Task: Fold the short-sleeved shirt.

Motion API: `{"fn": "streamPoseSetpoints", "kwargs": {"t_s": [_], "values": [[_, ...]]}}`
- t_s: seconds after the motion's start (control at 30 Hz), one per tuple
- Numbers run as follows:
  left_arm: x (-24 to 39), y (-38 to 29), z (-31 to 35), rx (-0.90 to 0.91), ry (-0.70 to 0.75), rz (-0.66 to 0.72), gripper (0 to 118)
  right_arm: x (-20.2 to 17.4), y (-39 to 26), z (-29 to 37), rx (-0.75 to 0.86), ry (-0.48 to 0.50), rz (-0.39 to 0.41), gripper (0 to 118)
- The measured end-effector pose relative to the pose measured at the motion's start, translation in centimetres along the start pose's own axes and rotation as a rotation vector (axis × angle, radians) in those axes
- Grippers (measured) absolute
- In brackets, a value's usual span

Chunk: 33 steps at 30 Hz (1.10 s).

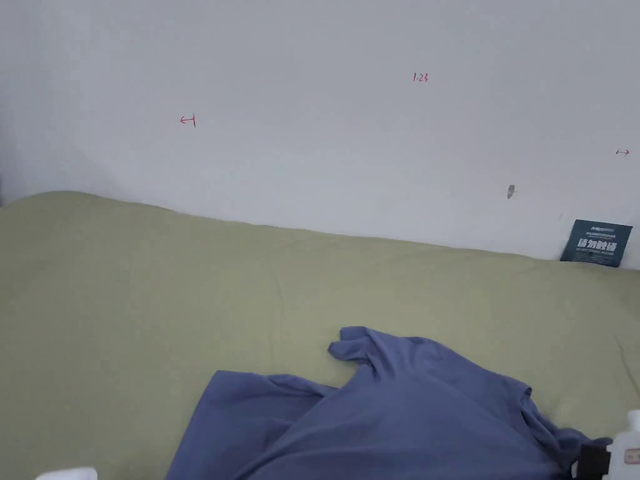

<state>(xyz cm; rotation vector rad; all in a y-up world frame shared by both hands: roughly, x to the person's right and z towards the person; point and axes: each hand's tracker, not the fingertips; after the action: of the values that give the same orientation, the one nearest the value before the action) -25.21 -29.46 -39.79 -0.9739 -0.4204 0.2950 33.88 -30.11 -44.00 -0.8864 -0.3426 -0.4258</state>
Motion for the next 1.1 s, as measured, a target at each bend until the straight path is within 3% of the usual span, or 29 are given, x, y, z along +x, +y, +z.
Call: {"fn": "streamPoseSetpoints", "kwargs": {"t_s": [0.13,0.27,0.3,0.33,0.37,0.4,0.43,0.53,0.67,0.8,0.87,0.9,0.93,0.97,1.0,1.03,1.1], "values": [[-1.2,-2.4,-1.4,-0.065,0.047,0.033,3,1.0,-1.1,-0.8,-0.032,-0.006,-0.065,16],[-1.8,-3.8,-2.6,-0.131,0.100,0.098,14,1.8,-1.4,-0.3,-0.019,0.030,-0.092,29],[-1.8,-3.9,-2.4,-0.117,0.089,0.101,25,2.0,-1.3,0.1,-0.033,0.051,-0.110,48],[-1.5,-4.0,-1.5,-0.083,0.039,0.129,41,2.2,-1.1,0.8,-0.043,0.072,-0.132,79],[-1.1,-3.8,-0.6,-0.078,0.047,0.130,58,2.3,-1.2,2.1,-0.007,0.104,-0.136,86],[-0.6,-3.5,0.4,-0.053,0.081,0.129,77,2.3,-1.1,3.5,0.039,0.123,-0.127,84],[0.0,-2.9,1.9,0.002,0.097,0.118,88,1.9,-1.0,5.4,0.090,0.128,-0.088,84],[2.5,-1.0,6.0,0.204,0.103,0.035,88,-0.6,-1.5,11.4,0.228,0.067,0.096,93],[8.2,1.4,7.9,0.359,0.139,-0.127,95,-5.3,-5.0,18.0,0.360,0.035,0.240,98],[12.7,0.7,6.9,0.389,0.139,-0.171,95,-8.6,-11.1,22.2,0.424,0.059,0.267,99],[14.2,-1.1,7.1,0.449,0.146,-0.196,93,-9.4,-14.6,23.6,0.470,0.037,0.257,92],[14.7,-2.0,7.2,0.463,0.150,-0.207,89,-9.6,-16.0,23.8,0.453,0.036,0.272,80],[15.2,-3.2,7.5,0.475,0.161,-0.233,70,-9.7,-17.4,24.1,0.450,0.034,0.296,51],[15.5,-4.3,7.6,0.486,0.180,-0.257,39,-9.7,-18.6,24.1,0.453,0.037,0.327,22],[15.5,-5.4,7.6,0.491,0.201,-0.284,6,-9.8,-19.7,24.1,0.454,0.020,0.354,6],[15.6,-6.5,7.6,0.472,0.229,-0.305,0,-9.9,-20.7,24.1,0.454,-0.014,0.382,6],[15.1,-8.8,8.1,0.470,0.252,-0.320,0,-9.8,-22.8,24.4,0.475,-0.014,0.397,2]]}}
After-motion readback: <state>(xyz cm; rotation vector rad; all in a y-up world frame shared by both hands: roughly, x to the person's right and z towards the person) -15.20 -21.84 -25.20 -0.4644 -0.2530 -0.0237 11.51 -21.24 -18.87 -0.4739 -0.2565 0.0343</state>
